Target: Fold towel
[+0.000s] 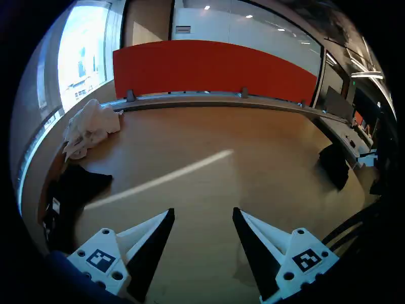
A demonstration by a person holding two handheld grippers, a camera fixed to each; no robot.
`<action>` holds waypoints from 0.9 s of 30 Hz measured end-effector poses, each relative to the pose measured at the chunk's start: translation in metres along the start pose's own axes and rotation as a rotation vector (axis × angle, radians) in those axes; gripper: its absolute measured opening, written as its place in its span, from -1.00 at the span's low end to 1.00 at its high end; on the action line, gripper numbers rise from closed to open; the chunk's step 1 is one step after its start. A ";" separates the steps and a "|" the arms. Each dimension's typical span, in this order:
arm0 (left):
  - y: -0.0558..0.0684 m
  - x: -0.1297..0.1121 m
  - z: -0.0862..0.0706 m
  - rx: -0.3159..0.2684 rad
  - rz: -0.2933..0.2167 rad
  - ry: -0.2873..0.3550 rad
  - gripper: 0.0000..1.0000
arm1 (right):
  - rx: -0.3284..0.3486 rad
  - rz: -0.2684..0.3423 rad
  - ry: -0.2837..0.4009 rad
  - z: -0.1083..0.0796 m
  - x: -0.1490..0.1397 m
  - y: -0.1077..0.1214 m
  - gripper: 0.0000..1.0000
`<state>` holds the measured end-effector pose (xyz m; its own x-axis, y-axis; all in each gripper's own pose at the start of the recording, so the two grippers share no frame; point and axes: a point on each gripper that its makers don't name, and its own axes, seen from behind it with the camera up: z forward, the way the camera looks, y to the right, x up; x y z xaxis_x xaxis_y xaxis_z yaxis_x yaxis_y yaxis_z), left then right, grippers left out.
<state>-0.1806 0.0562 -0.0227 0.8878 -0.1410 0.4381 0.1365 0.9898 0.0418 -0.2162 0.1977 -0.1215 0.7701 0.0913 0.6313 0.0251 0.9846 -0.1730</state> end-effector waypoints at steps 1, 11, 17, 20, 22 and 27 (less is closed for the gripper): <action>0.000 0.001 0.000 0.000 -0.001 0.002 0.69 | 0.001 0.005 0.010 -0.001 0.002 -0.002 0.95; -0.007 0.015 0.000 0.006 -0.011 0.034 0.69 | 0.039 0.068 0.191 -0.013 0.045 -0.033 0.94; -0.011 0.032 -0.002 0.014 -0.015 0.076 0.70 | 0.064 0.122 0.293 -0.021 0.070 -0.050 0.94; -0.013 0.043 -0.003 0.017 -0.020 0.103 0.70 | 0.072 0.142 0.346 -0.026 0.083 -0.056 0.94; -0.014 0.051 -0.005 0.019 -0.025 0.124 0.69 | 0.075 0.152 0.381 -0.030 0.092 -0.060 0.94; -0.016 0.072 -0.010 0.029 -0.035 0.183 0.70 | 0.084 0.161 0.450 -0.037 0.108 -0.071 0.94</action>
<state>-0.1147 0.0296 -0.0004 0.9482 -0.1744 0.2654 0.1583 0.9840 0.0812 -0.1108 0.1325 -0.0693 0.9597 0.1884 0.2086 -0.1545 0.9735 -0.1684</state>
